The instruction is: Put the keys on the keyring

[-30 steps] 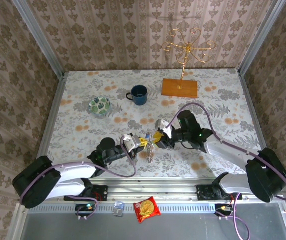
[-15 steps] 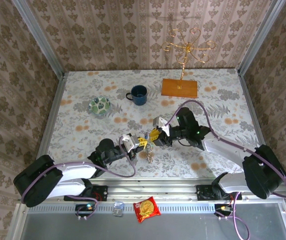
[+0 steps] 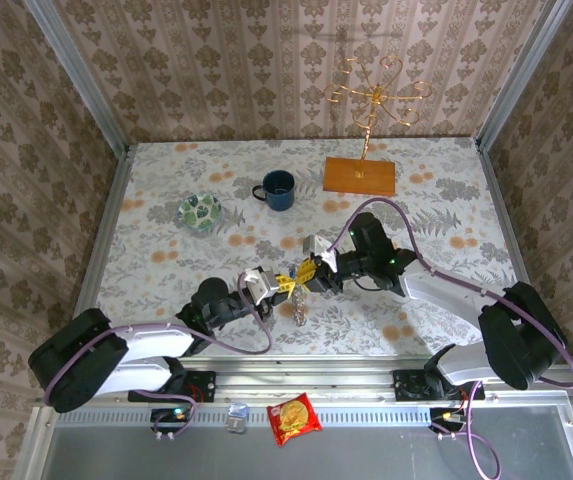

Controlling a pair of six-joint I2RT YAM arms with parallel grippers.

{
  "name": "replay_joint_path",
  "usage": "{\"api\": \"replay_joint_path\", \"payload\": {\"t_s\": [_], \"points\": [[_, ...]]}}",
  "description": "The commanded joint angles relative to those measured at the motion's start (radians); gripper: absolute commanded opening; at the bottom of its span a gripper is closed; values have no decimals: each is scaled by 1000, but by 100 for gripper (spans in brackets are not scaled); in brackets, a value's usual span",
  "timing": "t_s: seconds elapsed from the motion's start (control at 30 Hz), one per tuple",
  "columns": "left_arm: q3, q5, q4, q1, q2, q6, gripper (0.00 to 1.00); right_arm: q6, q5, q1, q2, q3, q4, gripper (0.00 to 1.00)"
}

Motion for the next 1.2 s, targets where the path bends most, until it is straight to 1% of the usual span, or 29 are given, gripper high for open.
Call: {"api": "replay_joint_path", "payload": {"t_s": [0.0, 0.07, 0.13, 0.23, 0.3, 0.4, 0.47, 0.5, 0.57, 0.73, 0.83, 0.9, 0.97, 1.0, 1.17], "points": [[-6, 21, 69, 5, 6, -20, 0, -24, -28, 1, 11, 32, -19, 20], [-6, 19, 69, 5, 6, -20, 0, -32, -29, 2, 35, 35, -30, 18], [-7, 18, 71, 5, 7, -18, 0, -42, -31, 2, 43, 42, -44, 14], [-5, 16, 73, 5, 7, -20, 0, -50, -33, 2, 47, 52, -58, 7], [-7, 12, 73, 5, 8, -22, 0, -60, -38, 2, 47, 62, -68, 0], [-6, -7, 54, 7, 4, -25, 0, -83, -38, 1, 39, 84, -103, 0], [1, -10, 15, 7, -8, -17, 11, -124, -22, 8, 36, 113, -169, 0], [7, -10, -15, 7, -19, -8, 15, -157, -12, 13, 36, 133, -220, 0], [23, -9, -96, 8, -49, 15, 19, -197, -1, 16, 36, 171, -291, 0], [73, -9, -317, 15, -130, 88, 20, -323, 65, 52, 58, 267, -479, 0], [88, 6, -369, 29, -160, 102, 20, -387, 121, 86, 91, 335, -582, 0], [97, 18, -386, 35, -176, 105, 21, -407, 151, 102, 110, 368, -615, 0], [106, 30, -406, 41, -188, 109, 21, -428, 170, 117, 123, 395, -650, 0], [110, 39, -412, 44, -192, 111, 20, -436, 177, 122, 128, 402, -658, 0], [116, 64, -416, 60, -195, 107, 5, -463, 174, 136, 136, 428, -693, 0]]}}
